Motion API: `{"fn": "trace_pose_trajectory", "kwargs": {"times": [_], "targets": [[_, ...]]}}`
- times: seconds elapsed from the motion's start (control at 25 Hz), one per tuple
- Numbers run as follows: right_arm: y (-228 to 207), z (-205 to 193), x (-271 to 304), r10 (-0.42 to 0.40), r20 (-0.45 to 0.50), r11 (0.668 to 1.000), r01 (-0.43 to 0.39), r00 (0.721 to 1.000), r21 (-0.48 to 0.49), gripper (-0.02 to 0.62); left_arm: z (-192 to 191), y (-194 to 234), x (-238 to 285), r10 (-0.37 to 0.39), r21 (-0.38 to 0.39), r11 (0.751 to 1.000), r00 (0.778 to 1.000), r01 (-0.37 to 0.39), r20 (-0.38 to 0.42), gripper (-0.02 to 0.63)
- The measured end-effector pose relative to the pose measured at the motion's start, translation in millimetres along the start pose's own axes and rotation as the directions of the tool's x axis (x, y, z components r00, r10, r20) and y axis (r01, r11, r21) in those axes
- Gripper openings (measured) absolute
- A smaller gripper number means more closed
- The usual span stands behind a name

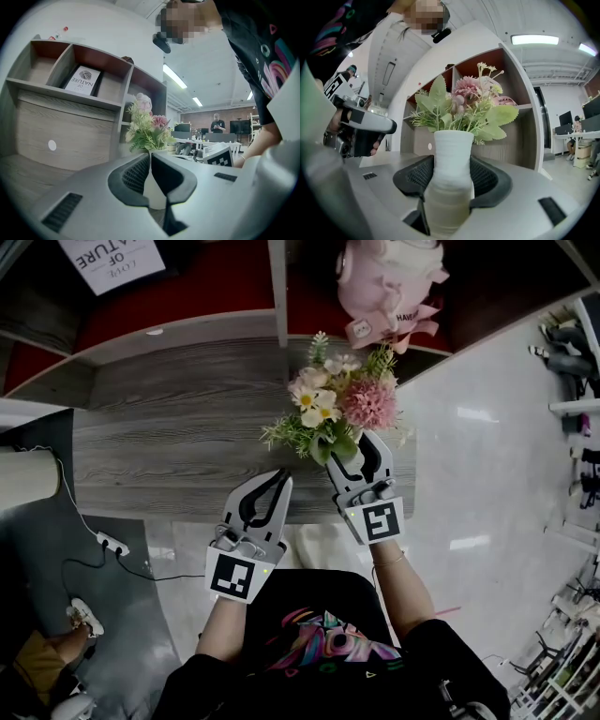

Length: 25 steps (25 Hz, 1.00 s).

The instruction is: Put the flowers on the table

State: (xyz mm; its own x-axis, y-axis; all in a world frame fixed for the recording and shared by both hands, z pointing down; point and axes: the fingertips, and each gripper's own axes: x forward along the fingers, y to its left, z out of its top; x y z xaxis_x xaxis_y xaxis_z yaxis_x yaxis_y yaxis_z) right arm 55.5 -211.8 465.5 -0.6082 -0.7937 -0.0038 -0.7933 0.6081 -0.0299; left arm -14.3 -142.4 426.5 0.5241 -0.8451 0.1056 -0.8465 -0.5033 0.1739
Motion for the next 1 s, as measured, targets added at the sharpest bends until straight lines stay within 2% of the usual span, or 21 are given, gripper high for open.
{"fn": "trace_pose_trajectory", "kwargs": {"times": [0.2,0.52,1.0], "targets": [[6,0,-6,0.012,0.005,1.0,-0.012,1.0,-0.01,0.259,-1,-2,-2,-0.005,-0.003,1.0,1.0,0.005,0.001,0.037],[2,1,-26,-0.016,0.003,1.0,0.016,1.0,0.003,0.262,-4,-19,-5,-0.035,0.006,0.999,0.999,0.035,-0.009,0.037],[5,-10,-27,-0.011,-0.025,0.999,0.012,1.0,0.035,0.262,-2,-18,-2,-0.05,0.008,0.999,0.999,0.05,-0.001,0.037]]}}
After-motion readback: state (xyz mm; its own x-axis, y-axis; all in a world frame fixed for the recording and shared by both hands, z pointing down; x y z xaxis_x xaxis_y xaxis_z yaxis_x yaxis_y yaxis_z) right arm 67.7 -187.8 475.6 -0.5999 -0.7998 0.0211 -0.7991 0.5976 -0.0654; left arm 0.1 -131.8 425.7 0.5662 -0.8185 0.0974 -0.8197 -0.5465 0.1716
